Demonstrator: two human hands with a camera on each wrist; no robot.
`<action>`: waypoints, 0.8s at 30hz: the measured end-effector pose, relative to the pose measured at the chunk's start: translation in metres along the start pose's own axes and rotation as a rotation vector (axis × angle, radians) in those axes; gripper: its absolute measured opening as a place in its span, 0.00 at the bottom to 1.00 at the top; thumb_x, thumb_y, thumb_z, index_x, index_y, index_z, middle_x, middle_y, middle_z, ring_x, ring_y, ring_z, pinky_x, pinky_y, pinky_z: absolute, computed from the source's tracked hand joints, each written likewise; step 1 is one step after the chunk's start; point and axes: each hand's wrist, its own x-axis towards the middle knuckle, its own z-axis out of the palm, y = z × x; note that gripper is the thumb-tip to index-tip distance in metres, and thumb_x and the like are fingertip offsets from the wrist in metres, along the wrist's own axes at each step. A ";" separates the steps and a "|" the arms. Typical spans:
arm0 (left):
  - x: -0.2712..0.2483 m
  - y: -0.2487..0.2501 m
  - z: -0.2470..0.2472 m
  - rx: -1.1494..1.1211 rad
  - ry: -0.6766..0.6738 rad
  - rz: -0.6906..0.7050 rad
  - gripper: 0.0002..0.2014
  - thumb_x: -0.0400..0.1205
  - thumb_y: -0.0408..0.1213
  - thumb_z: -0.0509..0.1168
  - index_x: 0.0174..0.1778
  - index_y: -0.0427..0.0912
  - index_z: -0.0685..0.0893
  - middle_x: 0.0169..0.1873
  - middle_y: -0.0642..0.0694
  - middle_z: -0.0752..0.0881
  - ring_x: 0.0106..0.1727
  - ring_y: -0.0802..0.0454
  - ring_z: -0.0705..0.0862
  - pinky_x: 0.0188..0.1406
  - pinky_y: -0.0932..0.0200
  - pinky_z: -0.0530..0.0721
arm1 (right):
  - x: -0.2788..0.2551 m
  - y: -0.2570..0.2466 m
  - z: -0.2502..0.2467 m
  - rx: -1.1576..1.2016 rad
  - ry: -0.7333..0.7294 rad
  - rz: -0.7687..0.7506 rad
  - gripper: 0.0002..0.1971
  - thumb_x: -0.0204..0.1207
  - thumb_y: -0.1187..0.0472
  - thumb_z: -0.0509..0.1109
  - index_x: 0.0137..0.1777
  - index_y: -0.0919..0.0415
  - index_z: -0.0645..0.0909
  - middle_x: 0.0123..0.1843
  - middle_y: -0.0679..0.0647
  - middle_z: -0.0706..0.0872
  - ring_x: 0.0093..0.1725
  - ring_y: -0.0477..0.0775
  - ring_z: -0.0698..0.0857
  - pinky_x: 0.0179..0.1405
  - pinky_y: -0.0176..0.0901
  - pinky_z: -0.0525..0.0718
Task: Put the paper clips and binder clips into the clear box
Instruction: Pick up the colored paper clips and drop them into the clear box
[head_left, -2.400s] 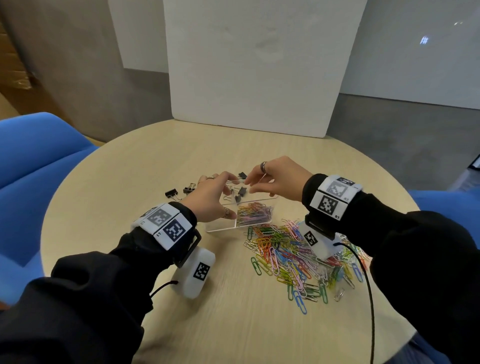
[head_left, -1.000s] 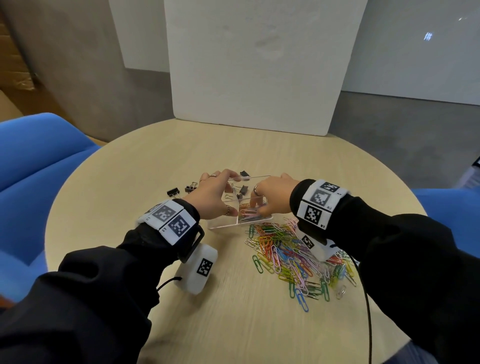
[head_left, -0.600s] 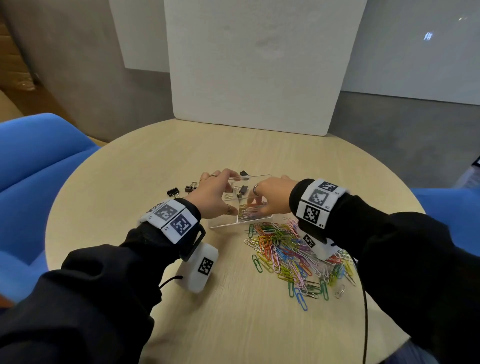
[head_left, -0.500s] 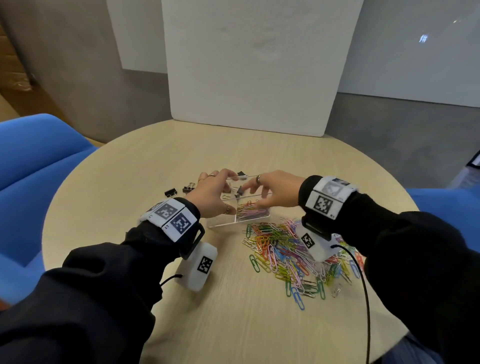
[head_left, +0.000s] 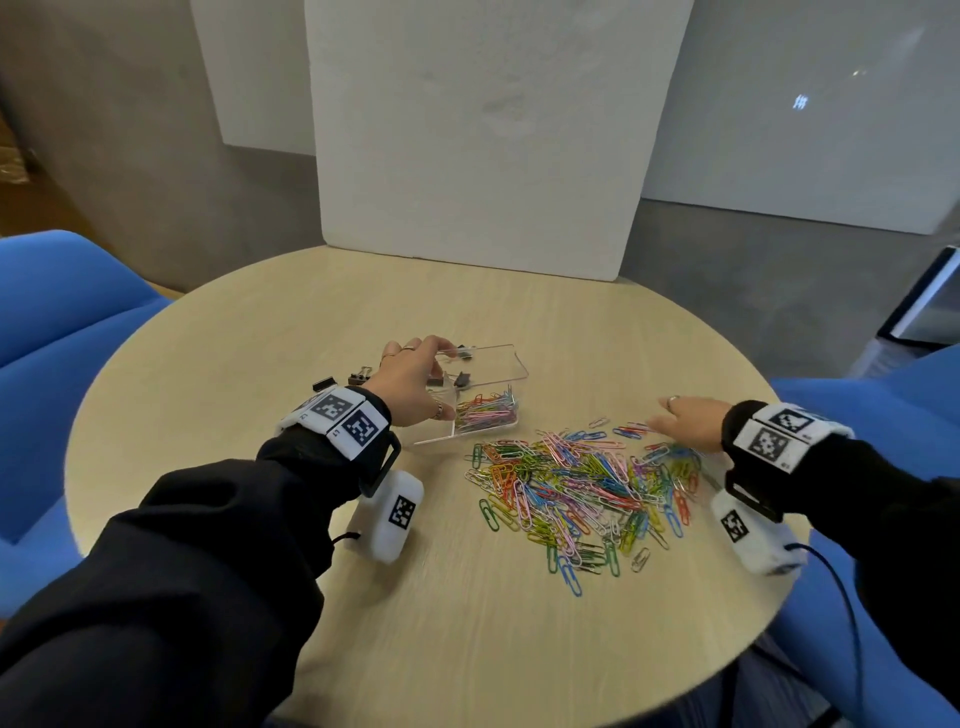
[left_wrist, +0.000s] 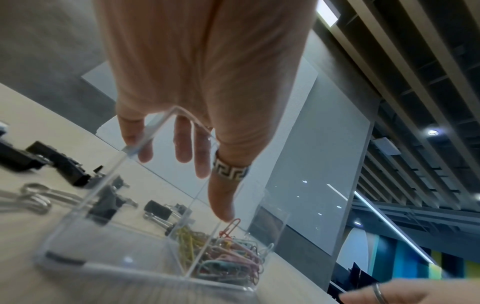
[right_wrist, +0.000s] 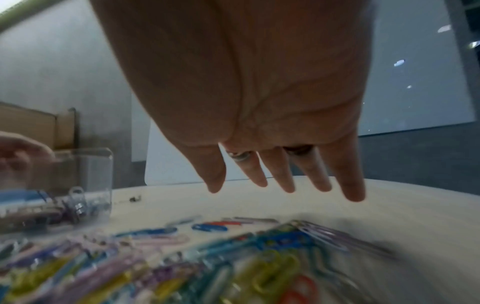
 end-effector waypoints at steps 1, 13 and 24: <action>0.000 0.000 0.000 0.002 0.001 0.000 0.36 0.73 0.40 0.74 0.74 0.48 0.64 0.62 0.45 0.78 0.67 0.43 0.65 0.64 0.51 0.67 | -0.003 0.002 0.004 -0.014 -0.024 0.040 0.29 0.86 0.49 0.48 0.79 0.70 0.56 0.81 0.62 0.63 0.79 0.58 0.65 0.77 0.43 0.64; 0.000 0.000 0.002 -0.002 0.014 0.000 0.36 0.73 0.40 0.74 0.74 0.49 0.64 0.61 0.45 0.77 0.66 0.45 0.65 0.63 0.52 0.67 | -0.004 -0.021 0.004 0.177 0.066 -0.129 0.20 0.85 0.52 0.52 0.44 0.61 0.82 0.46 0.57 0.85 0.54 0.59 0.81 0.49 0.43 0.76; 0.001 -0.002 0.003 -0.013 0.013 0.005 0.36 0.73 0.40 0.74 0.74 0.50 0.64 0.61 0.46 0.77 0.67 0.45 0.65 0.61 0.53 0.67 | 0.007 -0.028 0.015 0.329 0.015 -0.123 0.16 0.84 0.59 0.55 0.65 0.67 0.76 0.57 0.59 0.82 0.44 0.50 0.79 0.43 0.37 0.77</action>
